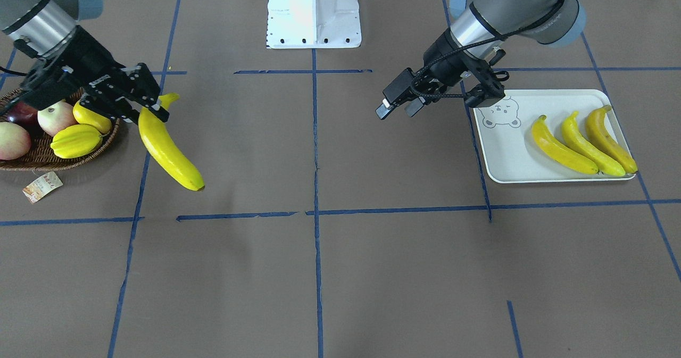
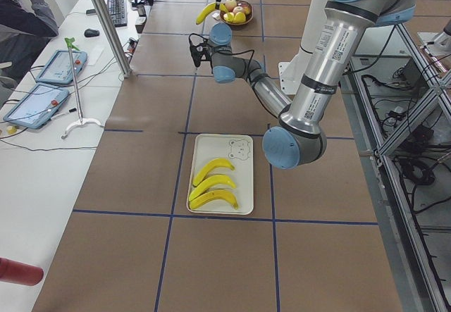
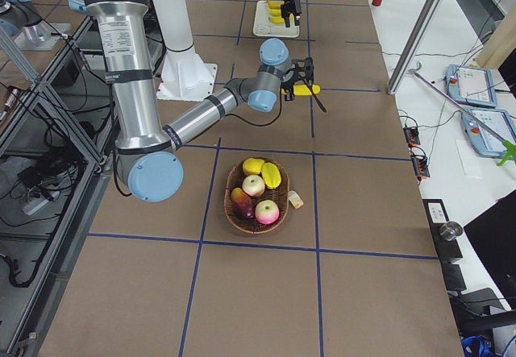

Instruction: Transfer all bananas from basket to plate

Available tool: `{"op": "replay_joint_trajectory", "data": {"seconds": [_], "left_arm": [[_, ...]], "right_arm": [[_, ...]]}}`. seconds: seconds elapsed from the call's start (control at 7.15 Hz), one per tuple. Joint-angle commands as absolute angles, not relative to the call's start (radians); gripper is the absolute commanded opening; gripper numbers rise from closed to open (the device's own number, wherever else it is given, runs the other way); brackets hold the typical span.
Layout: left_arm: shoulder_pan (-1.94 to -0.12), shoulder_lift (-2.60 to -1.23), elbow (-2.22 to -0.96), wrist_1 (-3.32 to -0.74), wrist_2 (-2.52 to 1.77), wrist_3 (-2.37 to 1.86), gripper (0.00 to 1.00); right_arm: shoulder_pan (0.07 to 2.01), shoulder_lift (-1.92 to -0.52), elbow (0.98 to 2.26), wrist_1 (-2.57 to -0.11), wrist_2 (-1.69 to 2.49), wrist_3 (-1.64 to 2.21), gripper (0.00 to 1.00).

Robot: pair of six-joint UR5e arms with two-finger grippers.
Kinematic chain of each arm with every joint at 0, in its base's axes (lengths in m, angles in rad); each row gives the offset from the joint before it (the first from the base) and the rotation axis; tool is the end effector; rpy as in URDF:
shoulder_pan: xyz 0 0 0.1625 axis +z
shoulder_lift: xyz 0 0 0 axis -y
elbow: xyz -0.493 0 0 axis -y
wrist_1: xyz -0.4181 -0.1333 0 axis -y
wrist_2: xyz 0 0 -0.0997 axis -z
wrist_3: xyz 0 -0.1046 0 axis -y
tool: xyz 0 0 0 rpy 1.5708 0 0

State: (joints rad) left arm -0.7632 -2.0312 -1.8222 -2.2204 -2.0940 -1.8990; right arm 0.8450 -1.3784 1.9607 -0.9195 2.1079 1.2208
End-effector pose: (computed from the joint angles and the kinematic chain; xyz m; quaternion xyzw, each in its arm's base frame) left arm 0.4101 -0.5044 0.2524 -0.0651 0.6370 -0.2505 0.7261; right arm -0.3129 -0.4728 0.3521 0.1348 -0.5828 0.0439 0.8001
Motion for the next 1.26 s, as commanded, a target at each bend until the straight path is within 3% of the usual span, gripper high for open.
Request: {"op": "replay_joint_trajectory", "data": {"seconds": [0.0, 0.14, 1.12], "left_arm": [[-0.744, -2.158, -1.731, -2.208, -2.092, -2.098, 1.00], [-0.742, -2.240, -1.660, -2.162, -2.092, -2.143, 1.00], [-0.706, -2.387, -1.514, -2.123, -2.092, -2.186, 1.00]], "right_arm": [[0.702, -1.280, 1.959, -0.926, 1.940, 1.331, 0.03], [0.657, -1.250, 1.957, -0.933, 1.883, 1.333, 0.03], [0.526, -1.166, 1.936, -0.934, 1.730, 1.339, 0.04]]}}
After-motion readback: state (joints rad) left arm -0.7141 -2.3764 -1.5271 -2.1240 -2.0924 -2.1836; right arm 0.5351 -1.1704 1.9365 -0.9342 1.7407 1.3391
